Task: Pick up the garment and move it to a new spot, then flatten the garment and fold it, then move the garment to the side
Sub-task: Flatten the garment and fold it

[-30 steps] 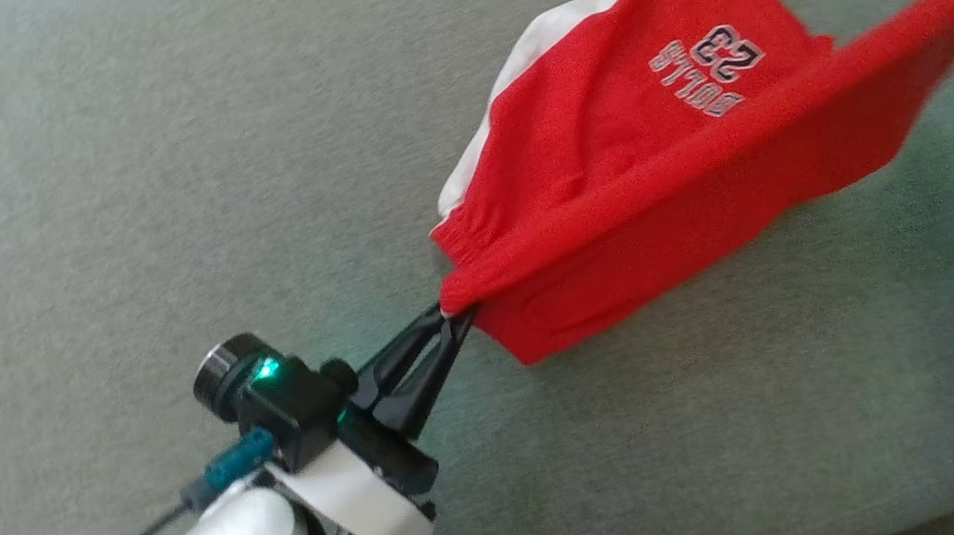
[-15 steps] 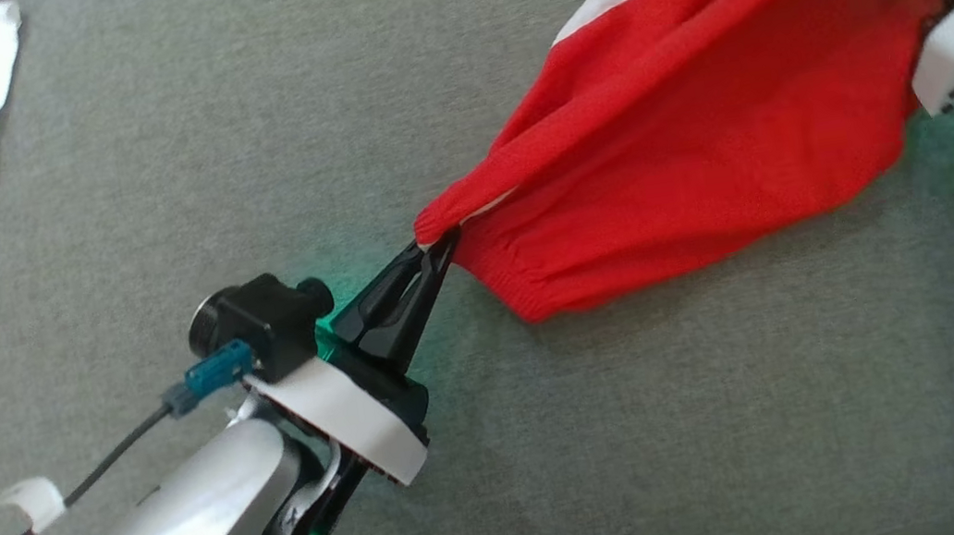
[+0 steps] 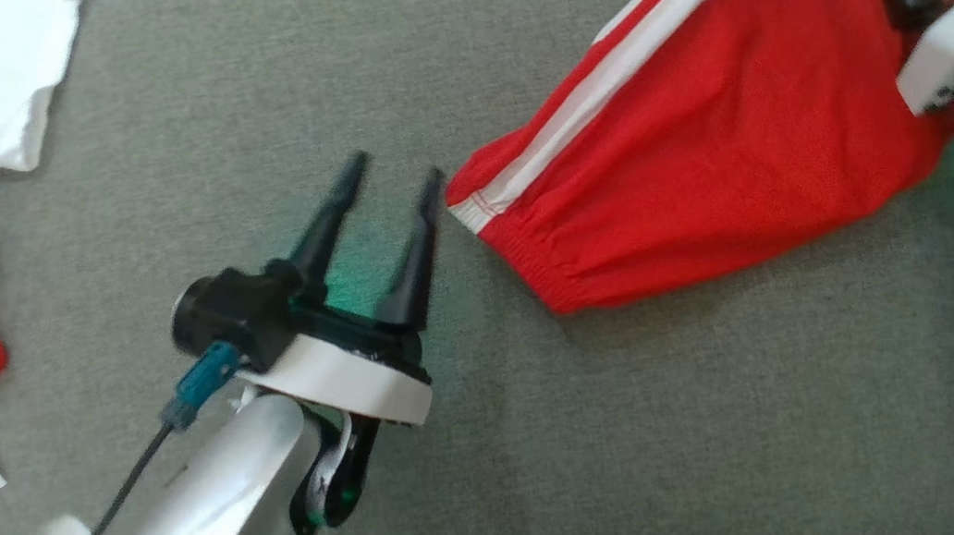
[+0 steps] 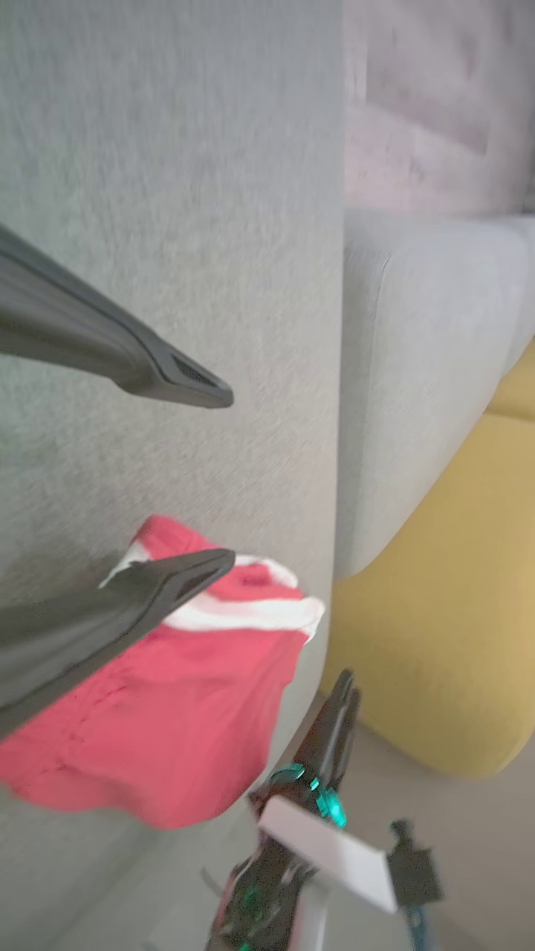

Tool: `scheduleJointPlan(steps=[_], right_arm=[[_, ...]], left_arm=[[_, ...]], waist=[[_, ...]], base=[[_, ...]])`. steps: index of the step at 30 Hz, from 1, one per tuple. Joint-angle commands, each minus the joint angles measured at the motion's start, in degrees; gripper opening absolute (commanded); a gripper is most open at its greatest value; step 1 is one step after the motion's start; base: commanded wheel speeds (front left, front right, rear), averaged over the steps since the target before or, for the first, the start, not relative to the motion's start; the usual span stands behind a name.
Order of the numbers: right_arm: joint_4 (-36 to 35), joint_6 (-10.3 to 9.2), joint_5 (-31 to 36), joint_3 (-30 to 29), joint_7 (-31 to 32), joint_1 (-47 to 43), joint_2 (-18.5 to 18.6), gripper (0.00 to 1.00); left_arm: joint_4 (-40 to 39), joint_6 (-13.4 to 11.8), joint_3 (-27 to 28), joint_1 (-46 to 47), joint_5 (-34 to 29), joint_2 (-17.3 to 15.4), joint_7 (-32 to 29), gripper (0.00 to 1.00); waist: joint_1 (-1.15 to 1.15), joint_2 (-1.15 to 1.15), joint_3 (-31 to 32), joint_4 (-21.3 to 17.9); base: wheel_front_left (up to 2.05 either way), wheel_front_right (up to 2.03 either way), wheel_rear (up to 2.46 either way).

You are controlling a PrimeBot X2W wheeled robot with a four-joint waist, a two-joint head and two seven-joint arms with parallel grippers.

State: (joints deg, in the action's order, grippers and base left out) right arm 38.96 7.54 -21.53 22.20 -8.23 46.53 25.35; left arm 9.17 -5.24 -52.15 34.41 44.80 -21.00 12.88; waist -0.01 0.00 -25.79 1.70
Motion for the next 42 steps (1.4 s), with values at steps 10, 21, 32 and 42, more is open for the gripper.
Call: scheduleJointPlan(steps=[10,21,32,42], right_arm=[[0.0,-0.05,-11.0,-0.3,5.9,-6.7,7.1,1.00],[6.5,-0.05,-18.4,-0.8,19.0,-10.7,10.0,0.02],[4.3,-0.05,-19.4,-1.7,14.8,-10.1,12.4,0.00],[3.4,-0.05,-16.7,-3.5,7.6,-9.4,14.3,0.00]], left_arm=[[-7.6,-10.8,17.7,-12.1,-15.0,6.6,2.1,1.00],[-13.7,-11.0,29.6,-23.8,-29.2,13.7,2.1,1.00],[-14.2,-7.6,34.4,-26.0,-35.4,15.1,2.1,1.00],[-12.6,-5.3,35.8,-26.3,-37.9,14.7,2.1,1.00]], waist=[[0.01,0.00,2.5,5.8],[0.01,0.00,4.4,9.6],[0.01,0.00,6.0,2.3],[0.01,0.00,6.9,-4.1]], base=[[0.00,0.00,0.00],[0.00,0.00,0.00],[0.00,0.00,0.00],[0.00,0.00,0.00]])
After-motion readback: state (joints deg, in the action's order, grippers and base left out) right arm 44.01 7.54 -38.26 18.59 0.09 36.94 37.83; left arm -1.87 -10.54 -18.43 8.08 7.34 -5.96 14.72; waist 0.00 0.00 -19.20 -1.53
